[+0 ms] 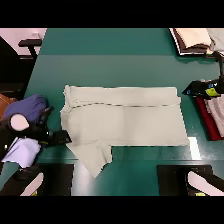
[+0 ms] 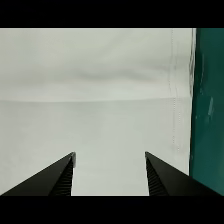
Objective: Fold the shirts.
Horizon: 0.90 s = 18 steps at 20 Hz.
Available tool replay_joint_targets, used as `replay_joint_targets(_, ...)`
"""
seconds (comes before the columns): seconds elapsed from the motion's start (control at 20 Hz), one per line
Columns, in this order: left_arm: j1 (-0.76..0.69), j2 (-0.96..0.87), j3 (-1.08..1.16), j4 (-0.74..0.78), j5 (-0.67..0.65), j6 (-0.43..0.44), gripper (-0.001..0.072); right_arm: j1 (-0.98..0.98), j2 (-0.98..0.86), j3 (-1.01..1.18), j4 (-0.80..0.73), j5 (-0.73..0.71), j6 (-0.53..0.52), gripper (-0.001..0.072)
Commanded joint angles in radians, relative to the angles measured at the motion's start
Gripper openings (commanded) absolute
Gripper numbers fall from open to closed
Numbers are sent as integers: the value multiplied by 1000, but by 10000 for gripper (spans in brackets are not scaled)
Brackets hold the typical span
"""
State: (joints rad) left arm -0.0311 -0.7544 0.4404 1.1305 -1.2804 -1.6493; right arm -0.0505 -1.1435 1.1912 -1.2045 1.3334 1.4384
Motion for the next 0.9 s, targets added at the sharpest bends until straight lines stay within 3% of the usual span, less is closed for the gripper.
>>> replay_joint_targets(0.0, 0, 92, -142, -106, 34, -20, 601, 0, 36, -40, 5, -12, 0, 504)
replay_joint_targets(0.35, 0, 92, -194, -177, 154, -18, 601, 0, 37, -39, 34, -23, 1, 503)
replay_joint_targets(0.45, 0, 92, -210, -231, 163, 17, 586, 0, 37, -39, 34, -25, 1, 503)
replay_joint_targets(0.5, 0, 92, -210, -241, 162, 37, 349, 0, 37, -39, 34, -26, 1, 503)
replay_joint_targets(0.55, 0, 92, -210, -253, 163, 66, 159, 0, 37, -40, 34, -23, 1, 503)
replay_joint_targets(0.6, 0, 92, -209, -259, 164, 76, 73, -1, 37, -39, 34, -20, 1, 503)
replay_joint_targets(0.65, 0, 92, -207, -263, 162, 87, 27, -1, 37, -40, 30, -13, 0, 503)
replay_joint_targets(0.85, 0, 93, -124, -213, 85, 87, 26, -4, 37, -47, -119, 107, 1, 503)
